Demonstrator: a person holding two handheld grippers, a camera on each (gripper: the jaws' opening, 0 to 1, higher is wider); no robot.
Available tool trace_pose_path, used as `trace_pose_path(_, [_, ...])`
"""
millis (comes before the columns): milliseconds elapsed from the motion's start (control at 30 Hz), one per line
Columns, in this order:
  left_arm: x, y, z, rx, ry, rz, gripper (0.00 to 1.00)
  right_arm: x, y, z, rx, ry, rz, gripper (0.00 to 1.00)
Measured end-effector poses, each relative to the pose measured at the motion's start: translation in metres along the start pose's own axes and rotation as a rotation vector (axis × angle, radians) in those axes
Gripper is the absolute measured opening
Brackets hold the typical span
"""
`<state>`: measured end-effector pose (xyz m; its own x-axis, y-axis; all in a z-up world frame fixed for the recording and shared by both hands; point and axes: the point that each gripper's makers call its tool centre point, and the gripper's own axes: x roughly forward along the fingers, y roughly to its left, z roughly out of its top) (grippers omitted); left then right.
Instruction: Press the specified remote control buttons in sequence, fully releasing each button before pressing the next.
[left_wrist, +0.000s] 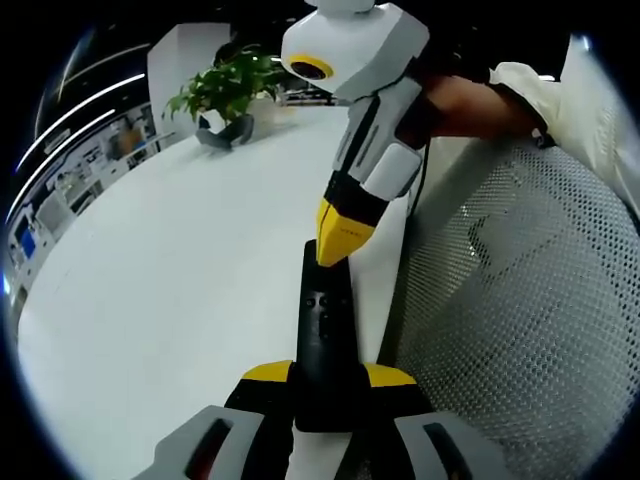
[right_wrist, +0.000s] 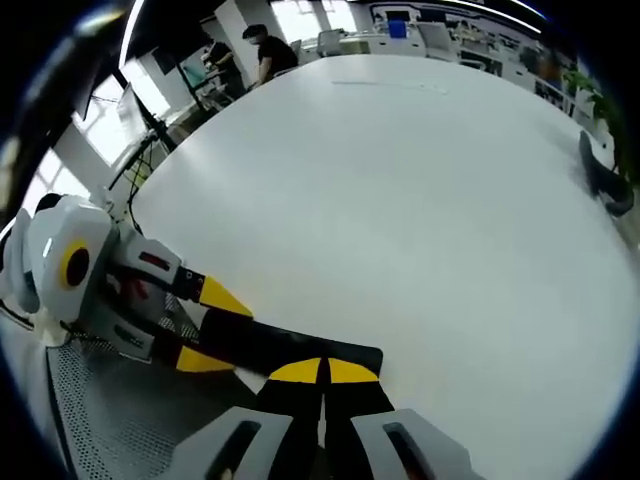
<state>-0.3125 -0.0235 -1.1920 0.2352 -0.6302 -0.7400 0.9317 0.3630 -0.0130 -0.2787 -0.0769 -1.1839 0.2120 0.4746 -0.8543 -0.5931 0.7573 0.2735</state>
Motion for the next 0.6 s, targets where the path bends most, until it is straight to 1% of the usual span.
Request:
trace_pose_path(233, [0.0002, 0.0002, 0.0001, 0.001, 0.000, 0.000, 0.24, -0.0001, 0.0003, -0.0002, -0.015, 0.002, -0.007, 0.00])
trace_pose_path(400, [0.0001, 0.0002, 0.0000, 0.000, 0.002, 0.000, 0.24, -0.0009, 0.0001, -0.0002, 0.000, 0.003, 0.000, 0.00])
trace_pose_path(600, [0.0006, -0.0015, 0.0004, 0.003, 0.003, -0.006, 0.24, -0.0023, 0.0001, 0.0008, -0.035, 0.005, -0.023, 0.00])
